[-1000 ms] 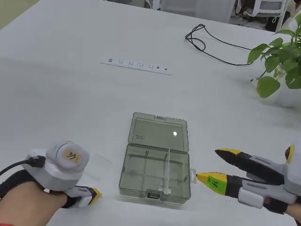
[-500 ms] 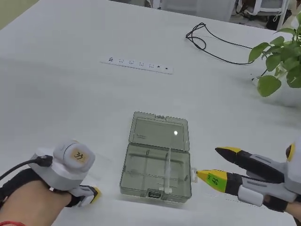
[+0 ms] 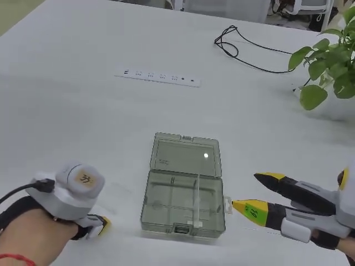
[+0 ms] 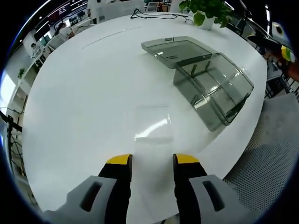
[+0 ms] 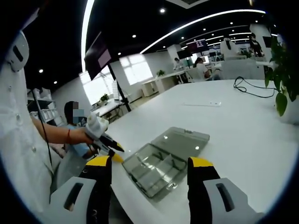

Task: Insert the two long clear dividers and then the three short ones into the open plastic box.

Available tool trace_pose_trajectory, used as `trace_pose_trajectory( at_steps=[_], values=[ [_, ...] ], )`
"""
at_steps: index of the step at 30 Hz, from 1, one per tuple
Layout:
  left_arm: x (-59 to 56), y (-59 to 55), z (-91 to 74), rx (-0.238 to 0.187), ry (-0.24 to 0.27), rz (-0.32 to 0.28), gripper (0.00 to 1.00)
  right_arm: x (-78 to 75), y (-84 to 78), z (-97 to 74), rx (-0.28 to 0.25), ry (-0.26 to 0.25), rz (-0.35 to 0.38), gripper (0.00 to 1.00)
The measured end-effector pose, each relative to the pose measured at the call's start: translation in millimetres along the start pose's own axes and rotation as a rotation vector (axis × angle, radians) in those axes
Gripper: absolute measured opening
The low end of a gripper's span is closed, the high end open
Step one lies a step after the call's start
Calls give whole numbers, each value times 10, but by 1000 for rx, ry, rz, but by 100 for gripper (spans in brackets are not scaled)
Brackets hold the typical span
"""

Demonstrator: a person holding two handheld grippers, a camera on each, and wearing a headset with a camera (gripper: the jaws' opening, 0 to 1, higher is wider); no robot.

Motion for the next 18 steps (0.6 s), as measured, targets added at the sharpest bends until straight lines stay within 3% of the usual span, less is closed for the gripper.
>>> trace_pose_trajectory(
  at_steps=[12,18],
  values=[
    [24,18,3,5,-28,14,34,-53,-74,-59,4,-18,6,67],
    [17,54,10,52,-8,52,33,-80,-91,-81,0,-28,13,67]
  ],
)
Point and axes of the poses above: the centre of the closed fingertips' face, and the gripper's own axes: z roughly forward along the fingers, x roughly to its left, y roughly out of its top, the point moved 6 cm from there along -z, roughly backward along the fingers, and after that the axes turned 13 degrees about x, right-handed, at the moved point
